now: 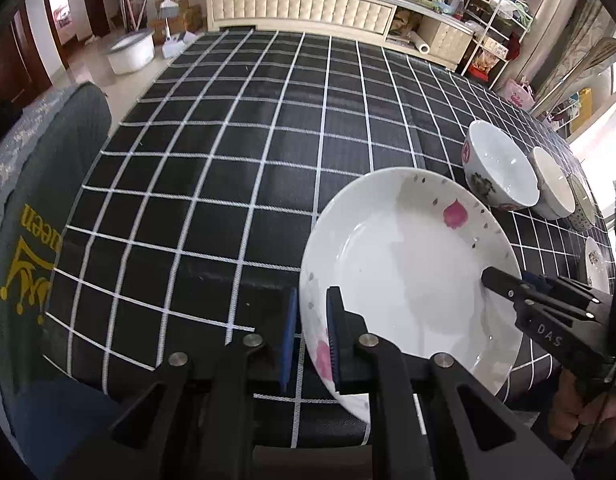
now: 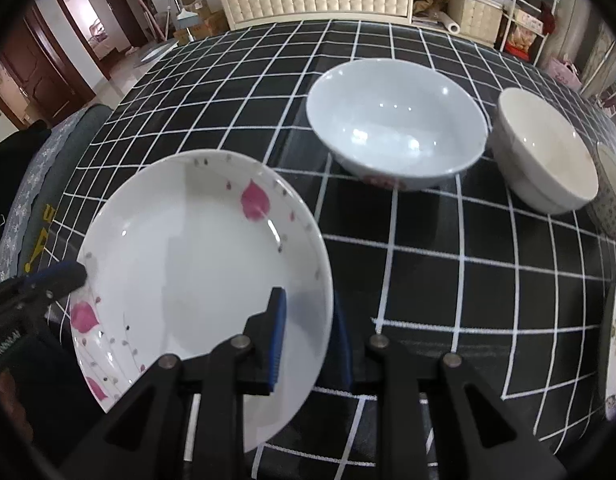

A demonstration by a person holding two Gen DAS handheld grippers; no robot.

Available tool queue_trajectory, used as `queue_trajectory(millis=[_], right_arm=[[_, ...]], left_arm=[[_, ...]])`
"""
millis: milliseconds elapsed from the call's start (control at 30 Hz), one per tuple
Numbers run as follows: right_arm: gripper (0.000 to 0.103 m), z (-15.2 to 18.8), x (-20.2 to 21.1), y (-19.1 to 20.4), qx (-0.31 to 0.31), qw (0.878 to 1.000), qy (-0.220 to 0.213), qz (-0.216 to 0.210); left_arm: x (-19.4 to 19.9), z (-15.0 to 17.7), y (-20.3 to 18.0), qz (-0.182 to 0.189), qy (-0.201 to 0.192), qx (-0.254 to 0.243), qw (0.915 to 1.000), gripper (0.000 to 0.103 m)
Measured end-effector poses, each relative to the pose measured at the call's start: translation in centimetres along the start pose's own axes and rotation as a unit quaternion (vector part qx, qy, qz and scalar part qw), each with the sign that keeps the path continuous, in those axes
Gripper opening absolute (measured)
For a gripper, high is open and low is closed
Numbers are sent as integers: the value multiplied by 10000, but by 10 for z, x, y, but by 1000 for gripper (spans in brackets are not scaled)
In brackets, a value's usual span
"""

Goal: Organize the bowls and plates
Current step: 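Lift the pink-petal plate and lower it onto the plain white plate, then open the right gripper and withdraw from the stacked plates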

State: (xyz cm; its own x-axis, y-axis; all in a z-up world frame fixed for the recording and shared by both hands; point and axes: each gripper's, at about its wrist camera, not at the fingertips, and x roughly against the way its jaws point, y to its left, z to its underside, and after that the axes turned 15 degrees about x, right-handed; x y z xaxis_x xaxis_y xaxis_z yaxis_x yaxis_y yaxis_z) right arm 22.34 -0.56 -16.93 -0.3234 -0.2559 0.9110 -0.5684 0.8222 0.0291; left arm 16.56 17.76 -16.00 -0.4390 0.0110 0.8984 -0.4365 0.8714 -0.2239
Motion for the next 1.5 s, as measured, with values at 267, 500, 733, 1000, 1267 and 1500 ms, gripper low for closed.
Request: queue_trajectory(millis=[267, 500, 733, 1000, 1267, 1500], right_arm=[[55, 8, 33, -4, 21, 9992, -362, 145], [72, 18, 90, -12, -36, 9933, -981, 611], [90, 22, 128, -24, -112, 9864, -1465, 731], [90, 41, 154, -27, 238, 9793, -1823, 845], [90, 54, 185, -43, 51, 9699, -2250, 934], [90, 63, 201, -60, 42, 9684, -2267, 1035]], left_arm=[[28, 6, -10, 39, -292, -6, 9996, 20], [65, 16, -42, 308, -738, -301, 9963, 42], [86, 29, -78, 444, -1079, -570, 9915, 61], [103, 45, -110, 594, -1344, -786, 9860, 70], [124, 60, -142, 685, -1524, -1087, 9799, 77], [138, 68, -170, 949, -1631, -1191, 9748, 80]])
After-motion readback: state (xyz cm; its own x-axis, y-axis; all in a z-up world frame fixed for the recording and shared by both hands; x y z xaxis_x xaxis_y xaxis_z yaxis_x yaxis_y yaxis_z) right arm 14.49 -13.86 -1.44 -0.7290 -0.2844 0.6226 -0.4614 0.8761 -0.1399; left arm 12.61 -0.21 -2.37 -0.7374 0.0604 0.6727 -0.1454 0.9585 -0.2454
